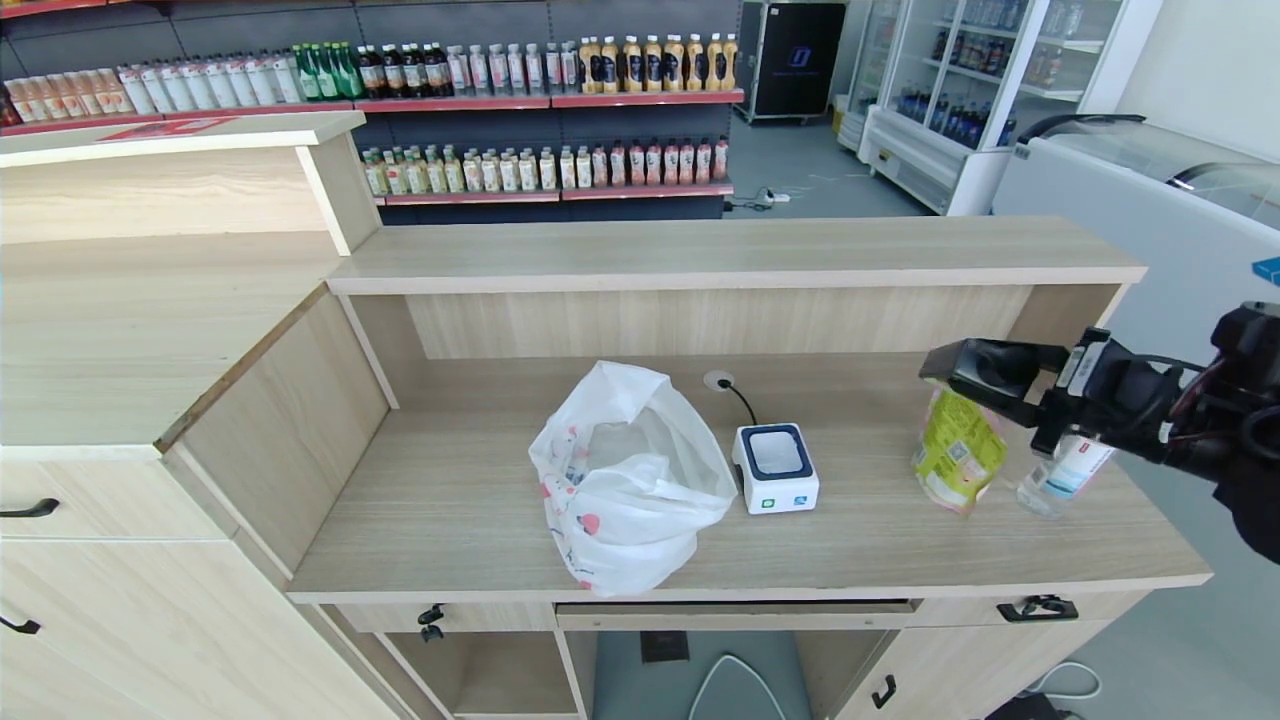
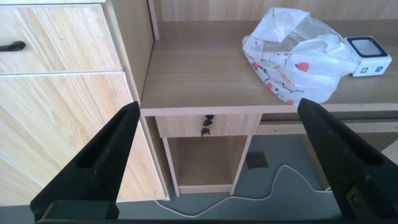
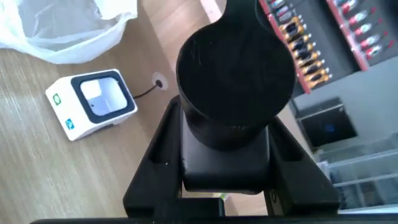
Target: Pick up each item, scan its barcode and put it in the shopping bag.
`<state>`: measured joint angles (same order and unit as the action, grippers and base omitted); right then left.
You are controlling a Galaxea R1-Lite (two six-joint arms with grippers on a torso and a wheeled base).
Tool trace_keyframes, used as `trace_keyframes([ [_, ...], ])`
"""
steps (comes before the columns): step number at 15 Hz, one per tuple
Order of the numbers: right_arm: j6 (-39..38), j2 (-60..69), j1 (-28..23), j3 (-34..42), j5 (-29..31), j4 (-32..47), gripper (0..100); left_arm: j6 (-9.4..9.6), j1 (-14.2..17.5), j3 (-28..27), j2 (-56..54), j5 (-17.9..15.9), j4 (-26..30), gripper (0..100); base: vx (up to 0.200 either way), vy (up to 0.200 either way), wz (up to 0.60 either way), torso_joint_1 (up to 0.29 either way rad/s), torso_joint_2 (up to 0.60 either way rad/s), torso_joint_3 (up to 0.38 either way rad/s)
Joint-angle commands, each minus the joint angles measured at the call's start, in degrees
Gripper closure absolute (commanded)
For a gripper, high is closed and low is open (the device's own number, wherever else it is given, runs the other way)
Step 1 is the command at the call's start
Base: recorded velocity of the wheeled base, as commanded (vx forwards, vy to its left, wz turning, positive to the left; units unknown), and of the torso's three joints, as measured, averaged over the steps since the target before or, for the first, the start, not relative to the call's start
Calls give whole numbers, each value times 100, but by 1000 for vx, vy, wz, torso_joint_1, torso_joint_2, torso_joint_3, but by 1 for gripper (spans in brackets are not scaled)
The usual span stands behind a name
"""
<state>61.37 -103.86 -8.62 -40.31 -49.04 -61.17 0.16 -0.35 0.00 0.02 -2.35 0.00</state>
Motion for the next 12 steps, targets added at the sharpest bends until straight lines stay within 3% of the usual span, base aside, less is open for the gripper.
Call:
trace_keyframes([
  [1, 1070, 1272, 115, 569, -149, -105, 100, 2, 0, 0, 6, -2, 0, 0, 0, 0, 0, 0, 0, 0],
  [3, 1712, 1632, 343, 859, -176, -659, 100, 2, 0, 0, 6, -2, 0, 0, 0, 0, 0, 0, 0, 0],
  [5, 2169, 1993, 853, 1193, -79, -1907, 100, 2, 0, 0, 6, -2, 0, 0, 0, 0, 0, 0, 0, 0],
  [6, 2468, 2142, 1363, 1298, 79, -2531, 100, 2, 0, 0, 6, -2, 0, 0, 0, 0, 0, 0, 0, 0],
  [7, 2635, 2186, 1635, 1377, 211, -2725, 100, 2, 0, 0, 6, -2, 0, 0, 0, 0, 0, 0, 0, 0],
  [8, 3188, 2221, 2286, 1483, 457, -2883, 100, 2, 0, 0, 6, -2, 0, 0, 0, 0, 0, 0, 0, 0],
  [12, 4735, 2300, 3604, 1650, 475, -2663, 100, 2, 0, 0, 6, -2, 0, 0, 0, 0, 0, 0, 0, 0],
])
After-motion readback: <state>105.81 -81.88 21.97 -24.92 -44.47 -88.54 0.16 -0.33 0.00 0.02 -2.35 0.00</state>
